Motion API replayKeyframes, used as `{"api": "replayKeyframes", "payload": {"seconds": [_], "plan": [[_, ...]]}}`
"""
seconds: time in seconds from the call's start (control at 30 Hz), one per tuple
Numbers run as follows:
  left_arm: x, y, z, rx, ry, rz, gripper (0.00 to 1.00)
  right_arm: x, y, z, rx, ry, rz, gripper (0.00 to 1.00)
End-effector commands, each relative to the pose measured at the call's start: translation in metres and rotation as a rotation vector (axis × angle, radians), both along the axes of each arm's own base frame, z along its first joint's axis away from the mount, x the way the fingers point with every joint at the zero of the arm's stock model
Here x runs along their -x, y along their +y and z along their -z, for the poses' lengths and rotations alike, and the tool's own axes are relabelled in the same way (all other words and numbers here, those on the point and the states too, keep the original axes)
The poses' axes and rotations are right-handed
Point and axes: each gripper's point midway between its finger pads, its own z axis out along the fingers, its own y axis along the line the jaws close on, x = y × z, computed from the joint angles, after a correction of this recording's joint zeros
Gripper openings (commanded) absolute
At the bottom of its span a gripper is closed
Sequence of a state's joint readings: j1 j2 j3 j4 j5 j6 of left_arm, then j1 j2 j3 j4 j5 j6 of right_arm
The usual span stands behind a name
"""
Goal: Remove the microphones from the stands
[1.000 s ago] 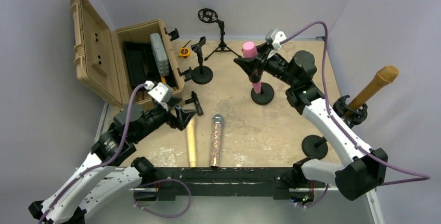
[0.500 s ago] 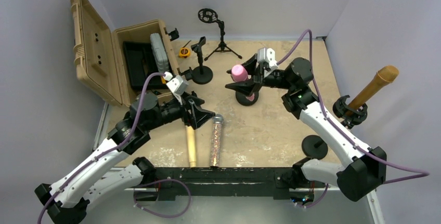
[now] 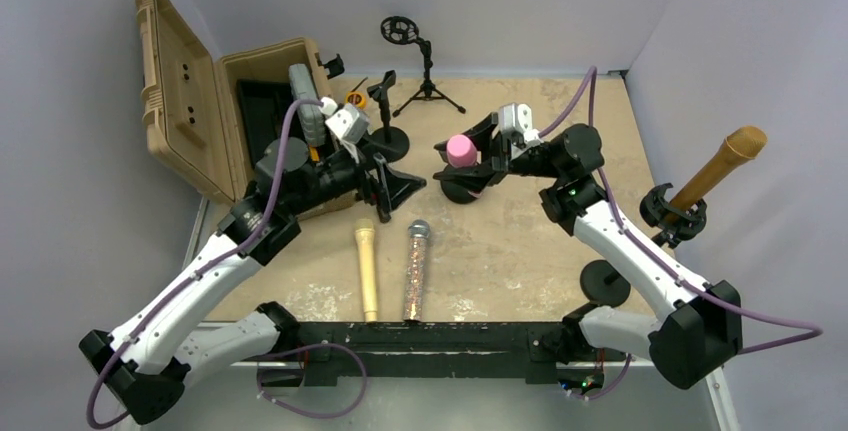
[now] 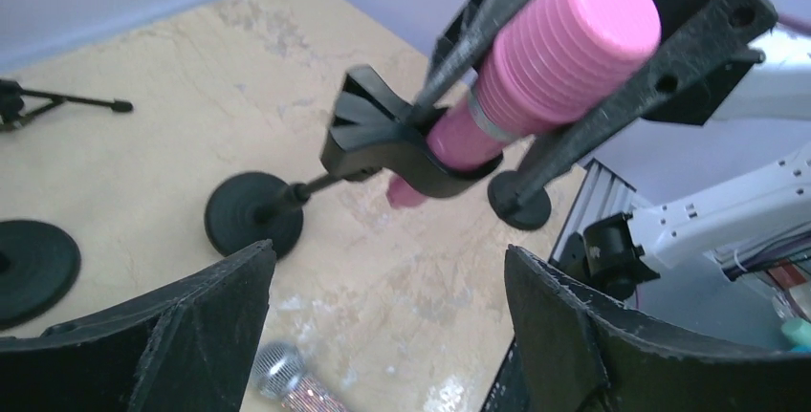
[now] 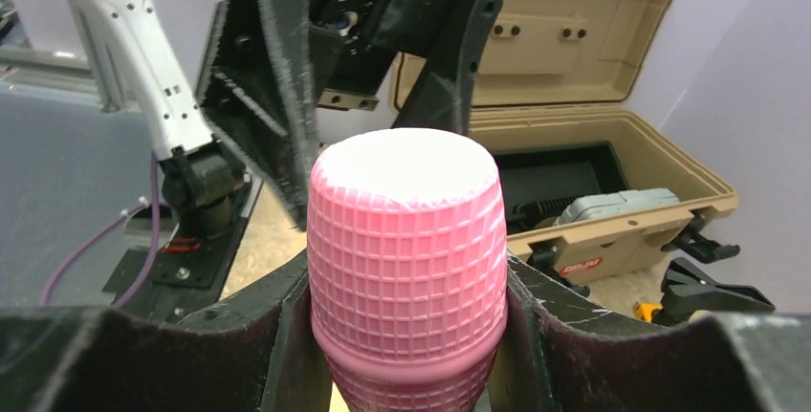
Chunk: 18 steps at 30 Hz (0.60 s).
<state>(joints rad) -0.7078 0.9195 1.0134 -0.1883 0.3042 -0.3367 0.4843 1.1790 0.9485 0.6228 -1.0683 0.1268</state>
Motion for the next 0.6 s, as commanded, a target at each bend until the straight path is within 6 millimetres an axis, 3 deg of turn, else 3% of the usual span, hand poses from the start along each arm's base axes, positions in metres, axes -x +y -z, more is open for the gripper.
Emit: {"api": "replayKeyframes", "payload": {"seconds": [0.0, 0.03, 0.1, 0.13, 0.3, 0.57], "plan": [[-0.021, -0.008, -0.032, 0.076, -0.095, 0.088, 0.88, -0.002, -0.010, -0.043, -0.142, -0.094, 0.099, 0.09], [-0.026, -0.011, -0.032, 0.087, -0.106, 0.106, 0.88, -0.007, -0.011, -0.046, -0.155, -0.078, 0.127, 0.12], [-0.036, -0.019, -0.028, 0.083, -0.112, 0.136, 0.88, -0.029, -0.014, -0.052, -0.182, -0.006, 0.227, 0.34], [-0.042, -0.024, -0.022, 0.069, -0.105, 0.150, 0.87, -0.044, -0.017, -0.052, -0.188, 0.036, 0.290, 0.40], [-0.054, -0.037, -0.022, 0.056, -0.089, 0.181, 0.86, -0.099, -0.036, -0.043, -0.202, 0.200, 0.585, 0.54], [-0.067, -0.055, -0.024, 0.087, -0.086, 0.234, 0.83, -0.115, -0.059, -0.045, -0.208, 0.251, 0.752, 0.66]]}}
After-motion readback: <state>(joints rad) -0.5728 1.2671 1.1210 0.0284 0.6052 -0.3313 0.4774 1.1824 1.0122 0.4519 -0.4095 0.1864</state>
